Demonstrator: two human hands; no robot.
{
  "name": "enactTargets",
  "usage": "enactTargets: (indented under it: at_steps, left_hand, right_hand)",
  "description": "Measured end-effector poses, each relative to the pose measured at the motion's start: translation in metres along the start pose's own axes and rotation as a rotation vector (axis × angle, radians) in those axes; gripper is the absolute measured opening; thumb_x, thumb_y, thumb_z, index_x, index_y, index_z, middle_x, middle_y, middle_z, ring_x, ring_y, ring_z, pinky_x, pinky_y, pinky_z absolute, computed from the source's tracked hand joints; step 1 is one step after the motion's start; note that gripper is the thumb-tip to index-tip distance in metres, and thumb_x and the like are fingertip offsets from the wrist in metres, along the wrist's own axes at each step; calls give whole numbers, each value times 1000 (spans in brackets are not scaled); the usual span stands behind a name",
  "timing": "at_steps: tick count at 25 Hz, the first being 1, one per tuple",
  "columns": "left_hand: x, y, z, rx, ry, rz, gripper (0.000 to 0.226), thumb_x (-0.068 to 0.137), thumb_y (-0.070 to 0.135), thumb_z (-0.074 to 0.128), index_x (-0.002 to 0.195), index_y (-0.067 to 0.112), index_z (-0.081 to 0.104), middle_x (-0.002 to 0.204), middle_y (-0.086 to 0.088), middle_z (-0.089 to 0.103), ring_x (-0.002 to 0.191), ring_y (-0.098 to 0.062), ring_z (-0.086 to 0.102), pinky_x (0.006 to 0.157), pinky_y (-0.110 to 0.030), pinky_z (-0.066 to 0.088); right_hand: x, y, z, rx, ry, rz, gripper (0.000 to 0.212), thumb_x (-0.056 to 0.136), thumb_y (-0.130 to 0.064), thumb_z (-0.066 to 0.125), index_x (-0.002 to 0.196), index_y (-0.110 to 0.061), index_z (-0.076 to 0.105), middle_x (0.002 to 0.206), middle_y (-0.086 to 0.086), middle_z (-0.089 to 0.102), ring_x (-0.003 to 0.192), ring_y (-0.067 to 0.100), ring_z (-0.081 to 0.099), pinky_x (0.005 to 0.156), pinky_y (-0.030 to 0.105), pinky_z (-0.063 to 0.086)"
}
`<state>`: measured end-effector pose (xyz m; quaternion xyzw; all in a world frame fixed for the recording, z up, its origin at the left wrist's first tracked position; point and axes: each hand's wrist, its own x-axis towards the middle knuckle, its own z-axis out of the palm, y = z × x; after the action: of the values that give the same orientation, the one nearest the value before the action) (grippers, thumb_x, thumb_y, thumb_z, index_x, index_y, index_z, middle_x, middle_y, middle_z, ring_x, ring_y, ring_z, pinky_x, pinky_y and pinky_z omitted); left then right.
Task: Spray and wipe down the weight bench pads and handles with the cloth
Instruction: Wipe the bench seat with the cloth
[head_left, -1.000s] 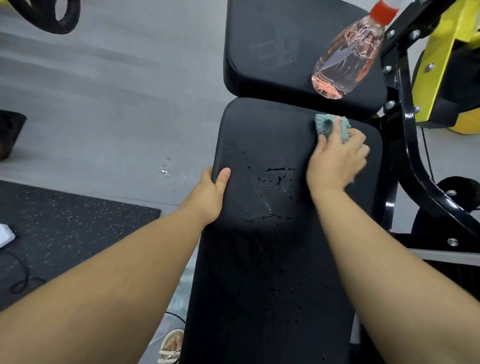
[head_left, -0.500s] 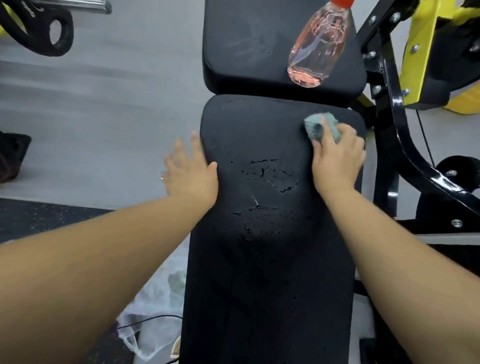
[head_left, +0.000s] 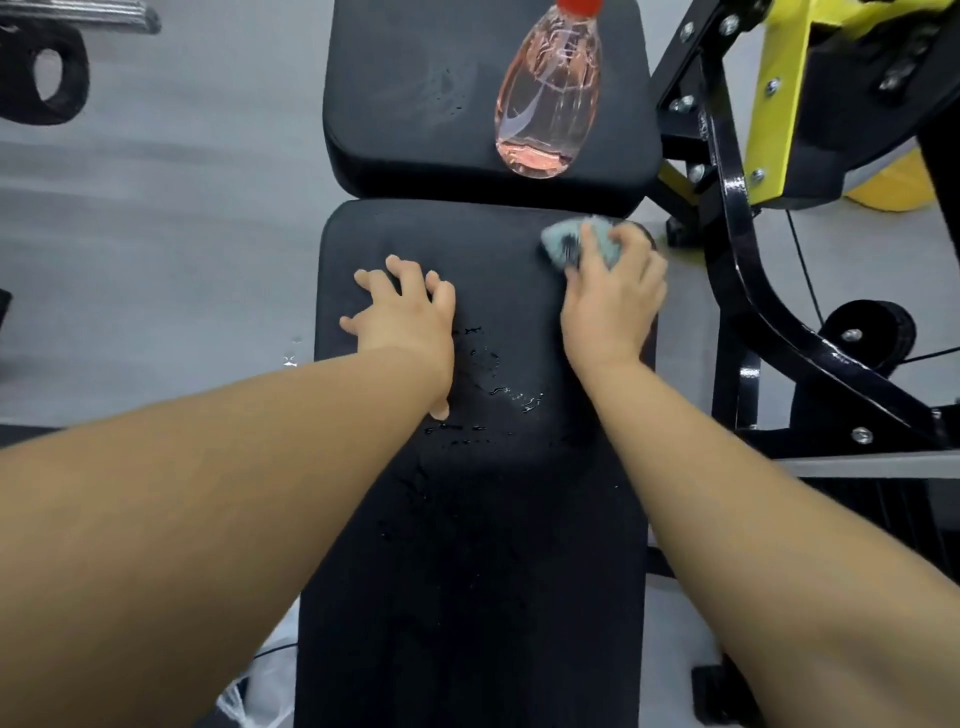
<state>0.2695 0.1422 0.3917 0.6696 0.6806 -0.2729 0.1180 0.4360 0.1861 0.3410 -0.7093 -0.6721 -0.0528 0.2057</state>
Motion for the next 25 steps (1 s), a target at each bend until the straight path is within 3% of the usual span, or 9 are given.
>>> enactTargets:
  at_steps: [1,3,6,8,11,13,16,21,25]
  left_hand:
    - [2,3,-1,6,-7,-9,139,53,58,82,146,8,-7,149,-25,-3,135,-51,11,94,-50,47]
    - [1,5,-2,12,-28,-20,139,53,57,83,146,7,-8,149,-25,-3,135,-52,10,93,-48,48]
    - [2,4,0,-6,-27,-21,139,53,55,84,146,7,-9,150,-26,-5,136,-53,8,94,-49,48]
    - [2,4,0,-22,-35,-18,139,55,53,84,146,7,-10,150,-26,-7,136,-53,6,96,-50,46]
    - [1,7,-2,-48,-64,-34,138,56,48,85,146,7,-11,150,-27,-10,137,-54,3,98,-52,44]
    - [3,8,-2,-50,-71,-43,138,57,47,85,146,7,-12,150,-27,-12,137,-54,2,98,-52,43]
    - [4,8,-2,-45,-69,-46,139,56,49,85,146,8,-13,150,-26,-12,138,-53,2,98,-51,43]
    - [4,6,0,-62,-70,-36,139,57,48,85,146,8,-14,150,-26,-13,137,-53,1,98,-52,43]
    - [2,5,0,-71,-64,-32,139,57,49,85,146,8,-14,150,-26,-13,137,-53,1,98,-52,43]
  right_hand:
    - [20,-8,1,4,-53,101,43,90,-23,55,132,-21,52,135,11,45,110,37,44,87,41,37]
    - [24,-7,1,13,-73,132,44,92,-24,53,135,-22,49,135,11,45,110,36,44,88,39,36]
    - [-58,21,-8,68,23,7,43,86,-20,53,129,-15,56,119,17,52,95,35,47,76,40,43]
    - [-114,38,-20,58,-16,-71,43,86,-21,48,128,-12,54,116,14,46,91,31,43,72,41,45]
    - [-85,35,-12,48,-10,-86,44,85,-21,48,128,-12,55,115,14,47,90,33,46,73,42,45]
    - [-20,14,-10,48,-17,85,45,88,-21,51,133,-19,53,123,15,49,97,37,48,81,41,41]
    - [42,8,-5,39,-122,357,45,97,-29,46,141,-30,41,137,6,38,111,30,40,92,35,32]
    - [-64,37,-18,105,1,163,46,85,-15,62,130,-14,56,118,21,53,94,40,53,81,44,45]
    - [-120,51,-29,77,-69,14,43,86,-22,49,127,-10,56,108,23,55,85,38,52,74,45,49]
